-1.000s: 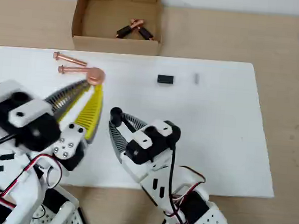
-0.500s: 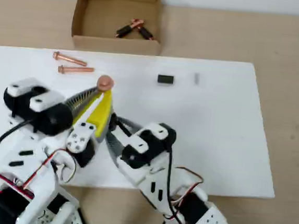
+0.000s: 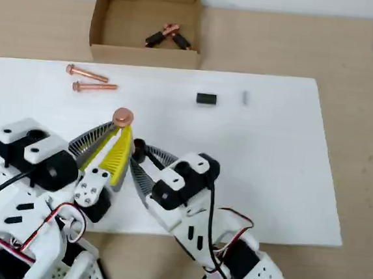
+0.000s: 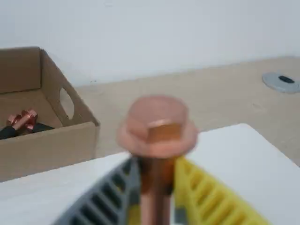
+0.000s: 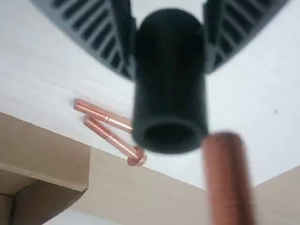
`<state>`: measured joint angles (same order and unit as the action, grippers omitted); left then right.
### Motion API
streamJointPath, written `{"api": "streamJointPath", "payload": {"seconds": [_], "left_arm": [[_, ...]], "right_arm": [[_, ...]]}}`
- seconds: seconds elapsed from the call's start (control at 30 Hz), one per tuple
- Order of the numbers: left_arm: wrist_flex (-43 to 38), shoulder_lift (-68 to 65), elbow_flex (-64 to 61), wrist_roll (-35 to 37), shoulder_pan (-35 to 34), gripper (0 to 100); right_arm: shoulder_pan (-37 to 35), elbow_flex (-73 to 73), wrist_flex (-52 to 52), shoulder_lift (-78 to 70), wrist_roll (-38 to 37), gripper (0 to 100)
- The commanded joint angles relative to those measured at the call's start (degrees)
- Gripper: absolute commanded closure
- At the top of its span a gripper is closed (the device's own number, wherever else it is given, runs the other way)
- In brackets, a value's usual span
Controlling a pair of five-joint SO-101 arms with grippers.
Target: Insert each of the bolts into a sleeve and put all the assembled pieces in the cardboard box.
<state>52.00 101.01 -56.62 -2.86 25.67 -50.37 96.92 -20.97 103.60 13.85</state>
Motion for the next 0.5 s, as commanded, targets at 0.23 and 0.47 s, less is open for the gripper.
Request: {"api": "streamJointPath", "payload": {"seconds": [0.23, 0.47], "left_arm": [[-7.74, 0.04, -3.08, 0.09, -0.88, 99], [-8.62, 0.04, -4.75, 0.09, -0.88, 99]], "right_arm": [[-0.92, -0.13, 0.97, 5.23, -0.62, 98.9], [-0.92, -0.13, 0.88, 5.23, -0.53, 98.9]]}}
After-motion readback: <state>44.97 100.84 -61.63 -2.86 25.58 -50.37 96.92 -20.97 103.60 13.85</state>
